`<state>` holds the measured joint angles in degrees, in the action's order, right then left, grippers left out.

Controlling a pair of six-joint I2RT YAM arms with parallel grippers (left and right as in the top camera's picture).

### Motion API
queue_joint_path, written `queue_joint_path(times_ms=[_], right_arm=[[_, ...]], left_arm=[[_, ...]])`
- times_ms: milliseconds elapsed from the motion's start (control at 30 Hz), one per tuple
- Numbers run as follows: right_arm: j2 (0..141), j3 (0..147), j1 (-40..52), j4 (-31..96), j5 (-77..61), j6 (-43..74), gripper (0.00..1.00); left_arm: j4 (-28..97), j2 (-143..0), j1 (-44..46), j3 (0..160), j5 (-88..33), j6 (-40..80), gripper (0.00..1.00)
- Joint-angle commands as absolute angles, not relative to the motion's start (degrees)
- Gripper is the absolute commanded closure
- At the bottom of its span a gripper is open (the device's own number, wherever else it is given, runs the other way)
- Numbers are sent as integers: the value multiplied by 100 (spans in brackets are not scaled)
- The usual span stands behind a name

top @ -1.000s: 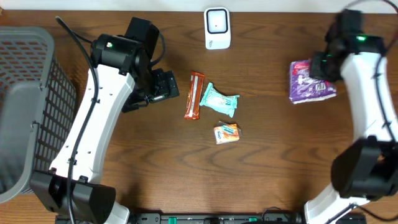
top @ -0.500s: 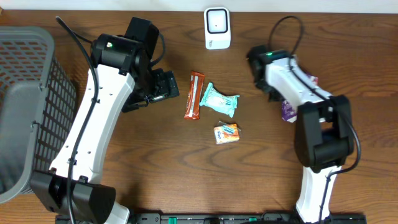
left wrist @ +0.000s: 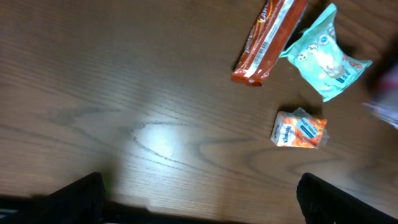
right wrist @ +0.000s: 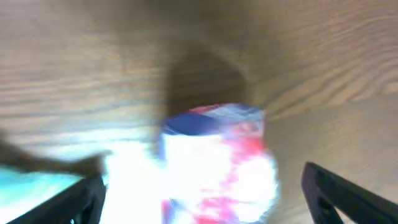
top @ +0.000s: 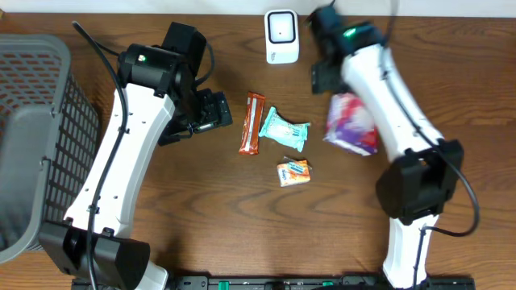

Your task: Scan the item barcode

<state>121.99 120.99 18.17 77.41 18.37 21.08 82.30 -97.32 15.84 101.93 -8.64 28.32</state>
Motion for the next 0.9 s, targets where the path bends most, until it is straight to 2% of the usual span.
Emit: queue_joint_path(times_ms=[0,133,300,467,633,800,833,867], right_arm=[[12149,12833,1011,8123,174,1219,2],[12175,12770,191,8521,-582,805,1],[12186,11902,-637,8486,-2244,-106,1],[12186,10562,-974,7494,-3315,-226,5],[12186,9249,-921,6195,-4106,-82,7],[12186,8125,-775,4860,-4112,617,23],[12186,7985,-746,4685,-4167,635,31],[12186,7861,-720,4530,-4239,637,45]], left_arm=[[8263,-9762,1566,10213,-829,2818,2],[8263,-9762,1566,10213,-829,2818,2],[8263,-9762,1566,10213,-829,2818,2],[8263,-9762,1566,10213,-827,2818,2],[8263,-9762,1566,10213,-829,2818,2],[8263,-9762,1566,10213,-829,2818,2],[8265,-9762,1566,10213,-829,2818,2],[8265,-9762,1566,10213,-829,2818,2]])
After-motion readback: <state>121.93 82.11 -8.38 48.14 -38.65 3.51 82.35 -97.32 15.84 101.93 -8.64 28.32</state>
